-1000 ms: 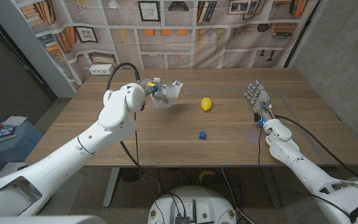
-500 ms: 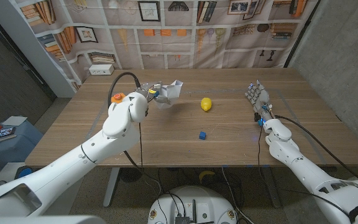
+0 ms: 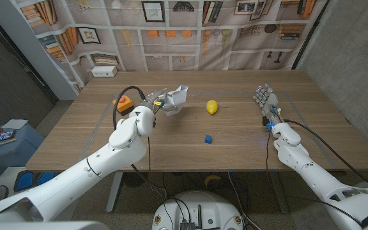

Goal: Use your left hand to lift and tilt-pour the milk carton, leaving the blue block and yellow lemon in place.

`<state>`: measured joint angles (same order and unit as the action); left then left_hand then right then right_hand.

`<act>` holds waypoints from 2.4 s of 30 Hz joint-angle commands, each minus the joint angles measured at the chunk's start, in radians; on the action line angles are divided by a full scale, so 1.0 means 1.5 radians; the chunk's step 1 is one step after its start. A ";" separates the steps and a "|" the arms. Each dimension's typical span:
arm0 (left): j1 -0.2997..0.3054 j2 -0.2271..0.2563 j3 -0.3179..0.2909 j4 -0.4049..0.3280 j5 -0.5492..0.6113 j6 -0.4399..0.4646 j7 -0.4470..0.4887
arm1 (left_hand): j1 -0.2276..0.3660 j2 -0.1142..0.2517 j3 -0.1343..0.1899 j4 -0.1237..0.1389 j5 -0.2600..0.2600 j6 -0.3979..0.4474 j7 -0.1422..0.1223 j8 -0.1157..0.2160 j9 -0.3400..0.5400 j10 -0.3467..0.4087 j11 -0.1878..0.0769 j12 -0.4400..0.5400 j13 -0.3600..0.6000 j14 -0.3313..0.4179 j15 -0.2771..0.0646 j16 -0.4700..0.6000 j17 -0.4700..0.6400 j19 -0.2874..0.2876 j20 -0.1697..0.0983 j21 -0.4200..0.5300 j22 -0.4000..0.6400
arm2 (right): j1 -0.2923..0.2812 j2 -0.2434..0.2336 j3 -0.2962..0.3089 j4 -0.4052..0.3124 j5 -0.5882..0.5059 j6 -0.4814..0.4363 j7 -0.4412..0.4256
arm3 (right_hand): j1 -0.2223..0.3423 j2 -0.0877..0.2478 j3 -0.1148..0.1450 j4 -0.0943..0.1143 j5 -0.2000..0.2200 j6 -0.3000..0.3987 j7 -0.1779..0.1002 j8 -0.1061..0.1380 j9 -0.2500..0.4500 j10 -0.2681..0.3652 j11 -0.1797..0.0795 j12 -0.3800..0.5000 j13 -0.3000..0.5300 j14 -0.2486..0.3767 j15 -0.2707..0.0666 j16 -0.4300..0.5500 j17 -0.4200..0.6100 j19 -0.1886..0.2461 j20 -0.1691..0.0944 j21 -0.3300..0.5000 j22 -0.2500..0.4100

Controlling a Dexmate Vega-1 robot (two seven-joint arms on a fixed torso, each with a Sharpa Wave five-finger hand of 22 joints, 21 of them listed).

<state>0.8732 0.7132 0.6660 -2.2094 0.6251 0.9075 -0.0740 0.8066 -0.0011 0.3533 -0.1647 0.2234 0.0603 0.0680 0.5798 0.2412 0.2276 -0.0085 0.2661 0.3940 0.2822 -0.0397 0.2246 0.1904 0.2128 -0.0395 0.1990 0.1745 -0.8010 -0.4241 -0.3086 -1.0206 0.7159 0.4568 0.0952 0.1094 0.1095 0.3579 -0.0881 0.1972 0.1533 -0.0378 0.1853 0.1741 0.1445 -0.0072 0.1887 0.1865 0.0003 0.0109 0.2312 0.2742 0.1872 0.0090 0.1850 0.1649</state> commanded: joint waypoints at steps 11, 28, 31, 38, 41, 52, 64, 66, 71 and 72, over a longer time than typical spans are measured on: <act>0.053 -0.020 -0.027 0.057 -0.176 -0.113 0.205 | -0.011 -0.009 -0.008 0.002 -0.003 -0.010 0.003 -0.008 -0.001 -0.011 0.002 -0.010 -0.001 -0.011 -0.004 -0.010 -0.001 -0.009 -0.014 -0.004 0.000 | -0.028 -0.014 0.005 -0.040 -0.001 -0.013 -0.024 | 0.000 0.022 0.003 0.000 -0.002 0.006 0.000 0.002 0.002 0.004 0.003 0.004 0.001 0.000 0.004 0.004 0.002 0.007 0.003 0.004 0.003; 0.059 -0.033 -0.020 0.151 -0.255 -0.250 0.289 | -0.014 -0.011 -0.010 0.002 -0.004 -0.024 0.002 -0.020 -0.010 -0.026 0.008 -0.023 -0.010 -0.028 0.007 -0.019 -0.004 -0.010 -0.013 -0.004 -0.001 | -0.036 -0.019 0.009 -0.052 -0.001 -0.017 -0.032 | 0.000 0.022 0.005 0.000 -0.002 0.007 0.000 0.002 0.002 0.005 0.003 0.004 0.001 0.000 0.002 0.005 0.002 0.007 0.003 0.004 0.003; 0.059 -0.034 -0.020 0.164 -0.266 -0.265 0.293 | -0.015 -0.010 -0.010 0.003 -0.004 -0.022 0.004 -0.020 -0.012 -0.021 0.008 -0.022 -0.011 -0.028 0.008 -0.019 -0.004 -0.010 -0.013 -0.004 -0.001 | -0.035 -0.018 0.009 -0.050 0.000 -0.016 -0.031 | 0.000 0.022 0.005 0.000 -0.002 0.007 0.000 0.002 0.002 0.005 0.002 0.004 0.001 0.000 0.002 0.005 0.002 0.007 0.003 0.004 0.003; 0.059 -0.043 -0.012 0.186 -0.269 -0.281 0.314 | -0.015 -0.007 -0.010 0.003 -0.005 -0.007 0.001 -0.017 -0.015 -0.008 0.004 -0.020 -0.014 -0.015 0.004 -0.015 -0.005 0.000 -0.016 -0.001 -0.001 | -0.035 -0.018 0.009 -0.049 -0.001 -0.015 -0.033 | 0.000 0.022 0.005 0.000 -0.002 0.007 0.001 0.002 0.002 0.005 0.002 0.004 0.001 0.000 0.002 0.005 0.003 0.008 0.004 0.004 0.003; 0.058 -0.044 -0.010 0.192 -0.274 -0.283 0.313 | -0.015 -0.007 -0.009 0.003 -0.005 -0.006 0.001 -0.017 -0.015 -0.008 0.003 -0.020 -0.015 -0.015 0.003 -0.015 -0.005 0.000 -0.016 -0.001 -0.001 | -0.034 -0.018 0.010 -0.048 0.000 -0.015 -0.033 | 0.000 0.022 0.006 0.000 -0.002 0.007 0.001 0.002 0.002 0.005 0.002 0.004 0.001 0.000 0.002 0.005 0.003 0.008 0.004 0.004 0.003; 0.064 -0.043 -0.006 0.212 -0.284 -0.289 0.324 | -0.016 -0.005 -0.010 0.003 -0.006 -0.006 -0.002 -0.019 -0.018 -0.010 -0.001 -0.023 -0.017 -0.018 0.004 -0.017 -0.005 -0.002 -0.017 -0.002 -0.001 | -0.036 -0.016 0.011 -0.044 0.002 -0.013 -0.032 | 0.000 0.022 0.006 0.000 -0.002 0.008 0.001 0.002 0.002 0.005 0.002 0.004 0.001 0.000 0.001 0.005 0.003 0.008 0.004 0.004 0.003; 0.068 -0.041 -0.014 0.206 -0.311 -0.282 0.321 | -0.027 -0.010 -0.015 0.004 -0.009 -0.035 -0.001 -0.036 -0.022 -0.036 0.010 -0.037 -0.024 -0.042 0.016 -0.026 -0.006 -0.016 -0.017 -0.007 -0.001 | -0.028 -0.013 0.010 -0.034 0.002 -0.010 -0.028 | 0.000 0.022 0.007 0.000 -0.002 0.009 0.000 0.002 0.002 0.005 0.003 0.004 0.001 0.000 0.000 0.006 0.003 0.008 0.004 0.004 0.003; 0.068 -0.039 -0.015 0.202 -0.315 -0.277 0.318 | -0.031 -0.012 -0.018 0.005 -0.010 -0.037 -0.001 -0.040 -0.024 -0.042 0.013 -0.039 -0.026 -0.056 0.023 -0.030 -0.006 -0.023 -0.015 -0.009 -0.001 | -0.028 -0.013 0.010 -0.033 0.002 -0.011 -0.027 | 0.000 0.022 0.007 0.000 -0.002 0.009 0.000 0.002 0.002 0.005 0.003 0.004 0.001 0.001 0.001 0.006 0.003 0.008 0.004 0.004 0.003; 0.068 -0.034 -0.019 0.198 -0.330 -0.276 0.309 | -0.045 -0.019 -0.024 0.007 -0.014 -0.066 -0.001 -0.065 -0.031 -0.085 0.018 -0.051 -0.038 -0.096 0.040 -0.035 -0.008 -0.033 -0.014 -0.010 -0.002 | -0.026 -0.012 0.009 -0.031 0.002 -0.011 -0.027 | 0.000 0.023 0.007 0.000 -0.002 0.009 0.001 0.002 0.002 0.005 0.003 0.004 0.001 0.001 0.002 0.006 0.003 0.009 0.004 0.004 0.003; 0.067 -0.032 -0.019 0.196 -0.331 -0.275 0.307 | -0.046 -0.019 -0.024 0.007 -0.014 -0.067 -0.001 -0.067 -0.031 -0.088 0.021 -0.052 -0.039 -0.102 0.045 -0.036 -0.009 -0.038 -0.013 -0.011 -0.002 | -0.026 -0.011 0.009 -0.030 0.002 -0.011 -0.027 | 0.000 0.023 0.007 0.000 -0.002 0.009 0.001 0.002 0.002 0.005 0.003 0.004 0.001 0.001 0.001 0.006 0.003 0.009 0.004 0.004 0.003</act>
<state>0.9730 0.6515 0.6474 -1.9012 0.1669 0.4857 0.4079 0.7461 -0.0275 0.3239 -0.1546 0.2066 -0.0280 0.0634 0.4908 0.1955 0.1141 0.0153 0.1922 0.3401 0.1503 0.0139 0.1770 0.1765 0.1694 -0.0398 0.1856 0.1725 -0.8465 -0.4450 -0.2932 -1.0756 0.7181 0.4393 0.0504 0.1094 0.1095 0.3619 -0.0839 0.1972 0.1570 -0.0340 0.1853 0.1746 0.1482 -0.0036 0.1887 0.1865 0.0002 0.0109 0.2312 0.2764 0.1926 0.0143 0.1850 0.1649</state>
